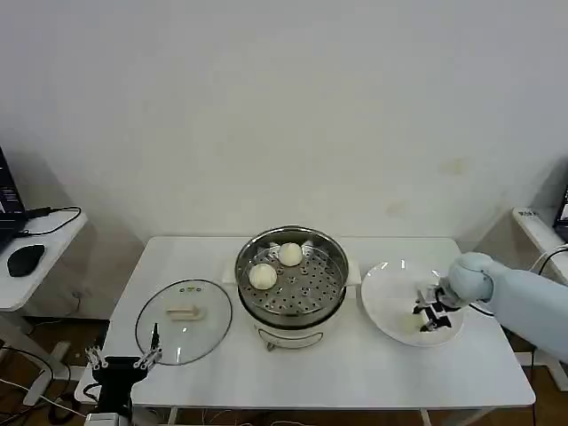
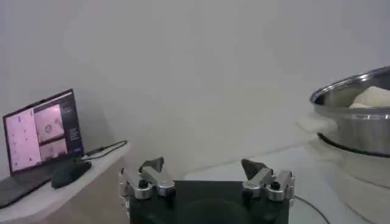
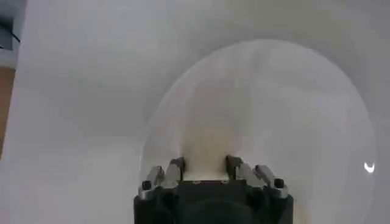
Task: Take steamed baozi put them in steamer then cover it.
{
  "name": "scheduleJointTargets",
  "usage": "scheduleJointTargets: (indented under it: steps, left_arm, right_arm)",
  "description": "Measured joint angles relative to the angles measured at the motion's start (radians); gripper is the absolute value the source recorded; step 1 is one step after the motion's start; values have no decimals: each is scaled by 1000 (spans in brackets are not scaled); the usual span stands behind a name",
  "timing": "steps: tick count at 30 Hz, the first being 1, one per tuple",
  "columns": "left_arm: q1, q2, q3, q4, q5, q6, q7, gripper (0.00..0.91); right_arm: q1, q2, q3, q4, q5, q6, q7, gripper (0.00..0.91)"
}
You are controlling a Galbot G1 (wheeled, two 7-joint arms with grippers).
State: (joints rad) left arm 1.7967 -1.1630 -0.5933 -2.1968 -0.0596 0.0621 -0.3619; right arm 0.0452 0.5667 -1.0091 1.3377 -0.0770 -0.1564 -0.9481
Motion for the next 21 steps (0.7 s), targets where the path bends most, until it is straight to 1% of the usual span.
scheduleJointTargets:
  steps: [7, 13, 17, 21]
  left_arm:
    - [-7, 5, 0, 3, -4, -1, 0, 907]
    - [-15, 15, -2, 8, -15, -1, 1, 907]
    - [-17, 24, -12, 11, -28, 1, 1, 907]
    - [-24, 29, -15, 13, -40, 7, 0, 907]
  right_arm:
    - [100, -36, -25, 42, 36, -4, -11, 464]
    - [230, -43, -57, 73, 81, 1, -23, 474]
    - [347, -22, -100, 99, 121, -6, -21, 474]
    - [454, 26, -143, 129, 161, -18, -16, 474]
